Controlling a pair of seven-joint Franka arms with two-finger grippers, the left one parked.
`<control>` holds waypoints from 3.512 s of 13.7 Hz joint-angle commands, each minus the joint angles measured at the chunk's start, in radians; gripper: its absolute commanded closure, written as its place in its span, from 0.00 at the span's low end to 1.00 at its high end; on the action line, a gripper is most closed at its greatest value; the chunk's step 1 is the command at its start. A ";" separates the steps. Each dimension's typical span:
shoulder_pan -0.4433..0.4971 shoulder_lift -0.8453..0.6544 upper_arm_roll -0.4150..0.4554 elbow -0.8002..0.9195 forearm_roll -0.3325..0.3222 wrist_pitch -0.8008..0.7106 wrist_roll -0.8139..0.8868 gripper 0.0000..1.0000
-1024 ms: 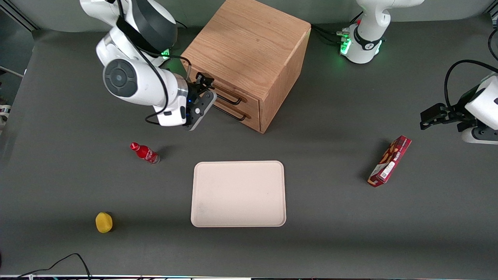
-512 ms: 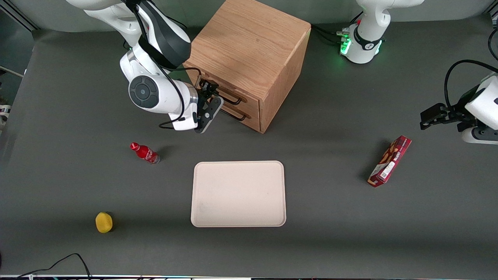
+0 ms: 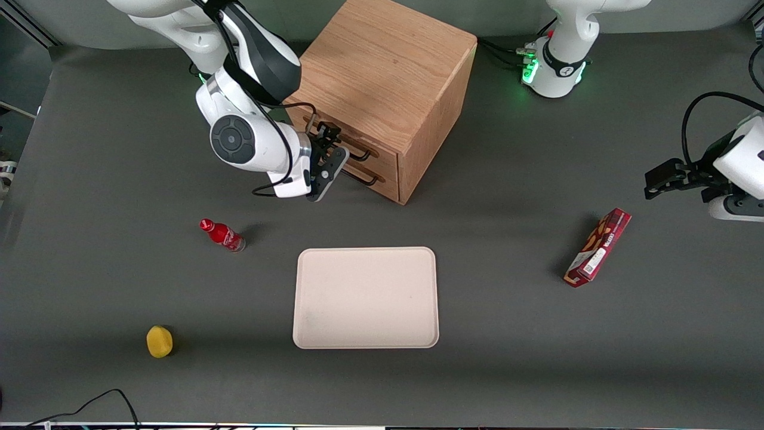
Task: Open upper drawer
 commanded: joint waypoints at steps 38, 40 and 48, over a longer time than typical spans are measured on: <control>-0.015 0.273 -0.191 0.400 -0.195 -0.150 -0.288 0.00; -0.012 0.275 -0.194 0.409 -0.213 -0.150 -0.328 0.00; -0.011 0.322 -0.250 0.501 -0.261 -0.152 -0.432 0.00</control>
